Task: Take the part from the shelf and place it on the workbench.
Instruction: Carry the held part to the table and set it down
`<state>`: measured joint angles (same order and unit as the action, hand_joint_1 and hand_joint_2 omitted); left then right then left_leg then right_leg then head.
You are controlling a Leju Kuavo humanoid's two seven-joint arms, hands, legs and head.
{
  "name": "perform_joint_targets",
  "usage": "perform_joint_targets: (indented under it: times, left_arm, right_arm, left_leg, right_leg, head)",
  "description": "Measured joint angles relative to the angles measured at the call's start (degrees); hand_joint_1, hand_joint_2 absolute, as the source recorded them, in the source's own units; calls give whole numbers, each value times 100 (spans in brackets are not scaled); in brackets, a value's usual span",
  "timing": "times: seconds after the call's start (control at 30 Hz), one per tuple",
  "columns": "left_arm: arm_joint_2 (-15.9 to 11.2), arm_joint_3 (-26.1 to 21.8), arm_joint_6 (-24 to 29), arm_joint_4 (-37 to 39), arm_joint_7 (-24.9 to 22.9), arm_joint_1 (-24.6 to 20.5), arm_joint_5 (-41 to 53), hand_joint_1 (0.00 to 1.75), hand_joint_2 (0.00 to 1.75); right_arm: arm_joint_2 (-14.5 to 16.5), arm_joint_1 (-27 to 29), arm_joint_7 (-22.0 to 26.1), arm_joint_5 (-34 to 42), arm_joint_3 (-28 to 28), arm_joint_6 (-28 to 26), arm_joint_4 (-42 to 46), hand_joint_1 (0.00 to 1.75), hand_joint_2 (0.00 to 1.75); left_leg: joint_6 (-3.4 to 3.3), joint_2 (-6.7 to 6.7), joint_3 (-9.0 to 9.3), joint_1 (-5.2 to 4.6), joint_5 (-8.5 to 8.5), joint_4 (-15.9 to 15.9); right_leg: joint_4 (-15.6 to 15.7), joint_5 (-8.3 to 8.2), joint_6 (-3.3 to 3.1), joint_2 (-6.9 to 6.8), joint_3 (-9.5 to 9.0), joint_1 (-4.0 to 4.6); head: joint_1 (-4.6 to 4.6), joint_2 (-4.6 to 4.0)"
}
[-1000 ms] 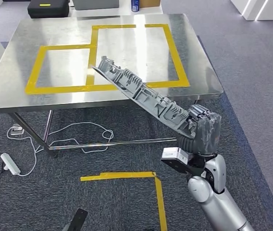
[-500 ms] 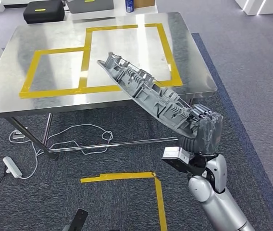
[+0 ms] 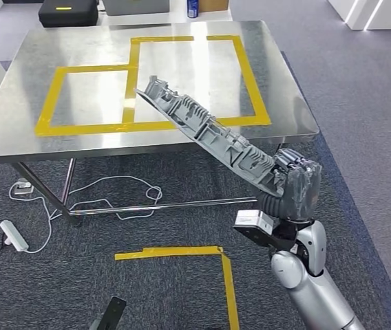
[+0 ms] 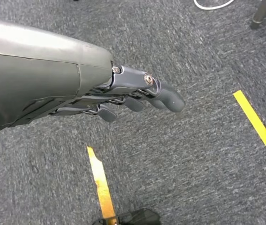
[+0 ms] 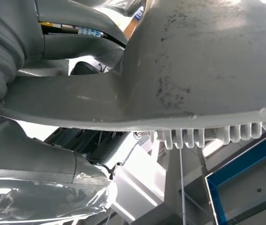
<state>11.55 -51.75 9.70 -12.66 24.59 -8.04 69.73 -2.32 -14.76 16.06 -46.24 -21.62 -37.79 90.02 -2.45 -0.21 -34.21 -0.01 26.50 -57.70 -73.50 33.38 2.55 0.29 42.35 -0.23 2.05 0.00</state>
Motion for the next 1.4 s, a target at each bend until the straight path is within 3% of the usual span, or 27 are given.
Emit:
perform_joint_targets:
  times: [0.03, 0.07, 0.13, 0.2, 0.3, 0.37, 0.47, 0.53, 0.6, 0.67, 0.7, 0.73, 0.87, 0.9, 0.97, 1.03, 1.07, 1.1, 1.13, 1.2, 1.23, 1.33, 1.4]
  left_arm:
    - [-3, 2, -15, 0, 3, 8, 1, 0, 175]
    - [-4, 3, -26, 0, 4, 15, 1, 0, 175]
    - [-3, 4, -38, 0, -7, 15, -10, 0, 175]
    - [-2, 4, -36, 0, -40, 6, -40, 0, 175]
    - [-3, 2, -32, 0, -67, 7, -66, 0, 175]
    - [-3, 4, -33, 0, -68, -2, -63, 0, 175]
    - [-4, 7, 8, 0, -99, -8, -65, 0, 175]
    - [-4, 5, 85, 0, -153, 8, -70, 0, 175]
    - [-5, 3, 143, 0, -187, 9, -73, 0, 175]
    - [-5, 3, 168, 0, -197, 0, -73, 0, 175]
    - [-4, 4, 175, 0, -197, -6, -73, 0, 175]
    - [-4, 4, 181, 0, -197, -9, -73, 0, 175]
    - [0, 4, 197, 0, -197, 0, -81, 0, 175]
    - [2, 4, 196, 0, -197, -6, -81, 0, 175]
    - [6, 4, 193, 0, -197, -16, -81, 0, 175]
    - [7, 3, 193, 0, -197, -10, -82, 0, 175]
    - [6, 3, 194, 0, -197, -6, -83, 0, 175]
    - [6, 3, 196, 0, -197, -3, -83, 0, 175]
    - [8, 4, 197, 0, -197, -2, -84, 0, 175]
    - [13, 4, 201, 0, -197, -2, -83, 0, 175]
    - [14, 4, 203, 0, -197, 0, -83, 0, 175]
    - [14, 4, 209, 0, -197, 6, -81, 0, 175]
    - [14, 7, 211, 0, -197, 5, -81, 0, 175]
  right_arm:
    - [0, 4, 3, 1, 1, 0, -1, 175, 175]
    - [0, 7, 4, 3, 1, 1, -1, 175, 175]
    - [0, -3, 7, 7, 3, 1, 0, 175, 175]
    - [0, -21, 11, 10, 3, 1, 3, 175, 175]
    - [0, -15, 11, 11, 5, 0, 13, 175, 175]
    - [0, -16, 12, 11, 5, 0, 17, 175, 175]
    - [0, -33, 14, 12, 4, 1, 22, 175, 175]
    - [0, -22, 11, 17, 4, 3, 23, 175, 175]
    - [0, -11, 8, 33, 4, 8, 23, 175, 175]
    - [0, -13, 15, 104, 4, 26, 26, 175, 175]
    - [0, -16, 29, 174, 4, 51, 31, 175, 175]
    - [0, -20, 45, 251, 4, 80, 36, 175, 175]
    - [0, -21, 101, 480, -8, 248, 59, 175, 175]
    - [0, -23, 109, 511, -10, 276, 67, 175, 175]
    - [0, -21, 120, 546, -14, 300, 78, 175, 175]
    - [0, -1, 125, 570, -17, 316, 79, 175, 175]
    - [0, 8, 126, 576, -19, 322, 78, 175, 175]
    - [0, 14, 127, 582, -21, 327, 78, 175, 175]
    - [0, 14, 127, 585, -24, 328, 78, 175, 175]
    - [0, 0, 132, 574, -27, 324, 80, 175, 175]
    - [0, -3, 137, 543, -27, 317, 81, 175, 175]
    - [0, 14, 145, 392, -27, 301, 82, 175, 175]
    - [0, 19, 146, 341, -28, 296, 82, 175, 175]
  left_leg:
    - [0, 0, 20, -1, 27, -1]
    - [8, 0, 51, -1, 38, -5]
    - [37, -2, 122, -4, 63, -15]
    - [81, -5, 136, -25, 82, -39]
    - [151, -4, 108, -38, 100, -41]
    - [207, -2, 54, -31, 220, -185]
    - [267, 0, -432, -10, 625, -1131]
    - [282, 0, -731, -2, 665, -1582]
    - [272, 0, -682, 3, 311, -1300]
    - [236, 0, -415, -2, -98, -625]
    - [212, 0, -300, -7, -180, -354]
    - [192, -2, -239, -13, -185, -204]
    - [102, -13, -181, -1, -130, -88]
    - [74, -12, -166, 11, -131, -72]
    - [31, -10, -157, 10, -117, -69]
    - [15, -9, -152, 5, -107, -70]
    - [16, -11, -146, 4, -103, -72]
    - [21, -15, -138, 4, -98, -73]
    - [31, -20, -128, 4, -91, -74]
    - [69, -30, -124, -20, -78, -83]
    - [93, -33, -126, -31, -78, -86]
    - [169, -31, -124, -30, -65, -90]
    - [227, -26, -217, -20, 118, -325]
  right_leg:
    - [-94, -48, 6, -1, 66, -1]
    - [46, -196, 4, -2, 11, -2]
    - [783, -592, -23, -9, -350, 0]
    - [1384, -761, -74, -14, -671, 10]
    - [1539, -721, -162, -5, -753, 13]
    - [1581, -711, -215, -6, -794, -5]
    - [1596, -681, -277, -18, -847, -6]
    - [1591, -657, -294, -12, -870, 2]
    - [1581, -625, -289, 2, -901, 5]
    - [1564, -580, -258, 11, -932, 17]
    - [1554, -565, -235, 14, -928, 26]
    - [1548, -557, -211, 15, -915, 35]
    - [1435, -456, -99, 2, -835, 27]
    - [1235, -346, -71, 1, -731, 21]
    - [524, -37, -30, -2, -349, 7]
    - [-28, 96, -7, -2, -22, 3]
    - [-14, 10, -6, -2, -2, 3]
    - [218, -166, -13, -3, -96, 3]
    - [601, -382, -26, -7, -275, 3]
    - [1295, -630, -64, -13, -639, 12]
    - [1473, -663, -86, -12, -738, 17]
    - [1551, -664, -169, 6, -782, 18]
    - [1581, -678, -233, 1, -807, 0]
  head:
    - [2, 0]
    - [2, 0]
    - [1, 0]
    - [-3, 0]
    - [-19, 0]
    - [-33, 0]
    - [-50, 0]
    - [-47, 0]
    - [-49, 0]
    - [-49, 0]
    - [-48, 0]
    - [-44, 0]
    - [-35, 0]
    - [-25, 0]
    - [-12, 0]
    - [-14, 0]
    - [-12, 0]
    - [-12, 0]
    - [-11, 0]
    - [-16, 0]
    - [-22, 0]
    - [-30, 0]
    - [-45, 0]
